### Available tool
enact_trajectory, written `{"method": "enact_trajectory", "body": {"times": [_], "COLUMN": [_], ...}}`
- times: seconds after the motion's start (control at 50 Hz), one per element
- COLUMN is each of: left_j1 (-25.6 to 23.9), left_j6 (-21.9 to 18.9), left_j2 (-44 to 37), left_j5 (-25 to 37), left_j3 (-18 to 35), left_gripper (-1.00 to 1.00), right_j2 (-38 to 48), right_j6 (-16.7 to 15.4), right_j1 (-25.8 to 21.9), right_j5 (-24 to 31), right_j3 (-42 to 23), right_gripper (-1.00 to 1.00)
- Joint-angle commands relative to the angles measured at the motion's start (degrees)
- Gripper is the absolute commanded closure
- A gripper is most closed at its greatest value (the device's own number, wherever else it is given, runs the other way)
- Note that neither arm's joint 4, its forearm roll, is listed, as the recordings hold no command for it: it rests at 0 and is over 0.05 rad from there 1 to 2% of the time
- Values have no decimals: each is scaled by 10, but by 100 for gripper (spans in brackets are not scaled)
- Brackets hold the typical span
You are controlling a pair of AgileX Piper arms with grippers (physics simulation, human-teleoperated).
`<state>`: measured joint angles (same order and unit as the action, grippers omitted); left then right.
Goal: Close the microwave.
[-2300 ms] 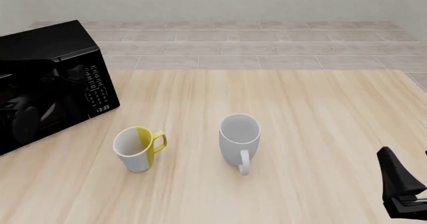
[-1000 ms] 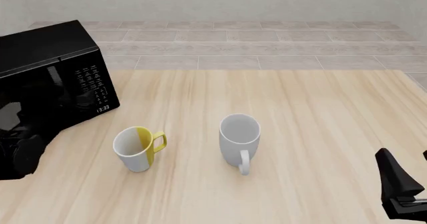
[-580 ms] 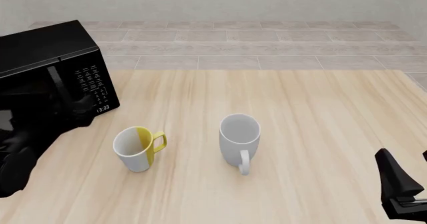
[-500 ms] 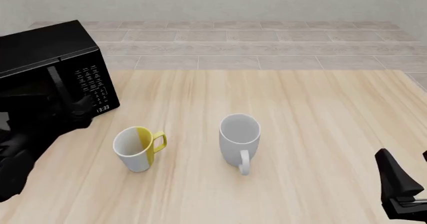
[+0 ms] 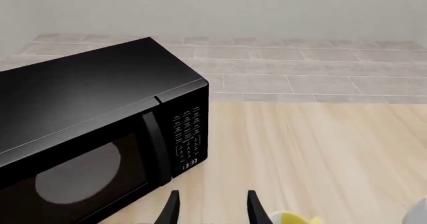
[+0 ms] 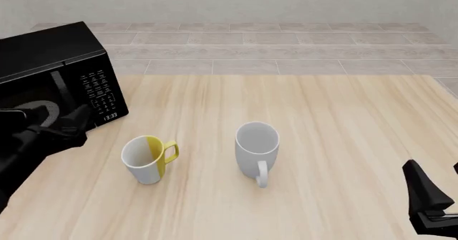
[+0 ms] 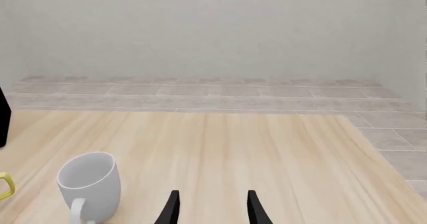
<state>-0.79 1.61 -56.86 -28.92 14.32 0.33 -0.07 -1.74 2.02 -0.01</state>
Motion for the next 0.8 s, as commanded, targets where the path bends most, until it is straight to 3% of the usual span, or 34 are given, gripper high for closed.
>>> {"method": "enact_trajectory", "body": {"times": [0.02, 0.34, 0.8], "left_j1": [-19, -44, -86], "left_j6": [3, 2, 2], "left_j2": [97, 212, 408], "left_j5": [68, 163, 361], "left_j3": [-9, -7, 44], "left_gripper": [-100, -100, -100], "right_j2": [0, -1, -2], "right_j6": [1, 4, 4], "right_j1": [2, -2, -2], "right_j5": [2, 0, -2], "right_j3": [0, 0, 0], "right_gripper": [-100, -100, -100]}}
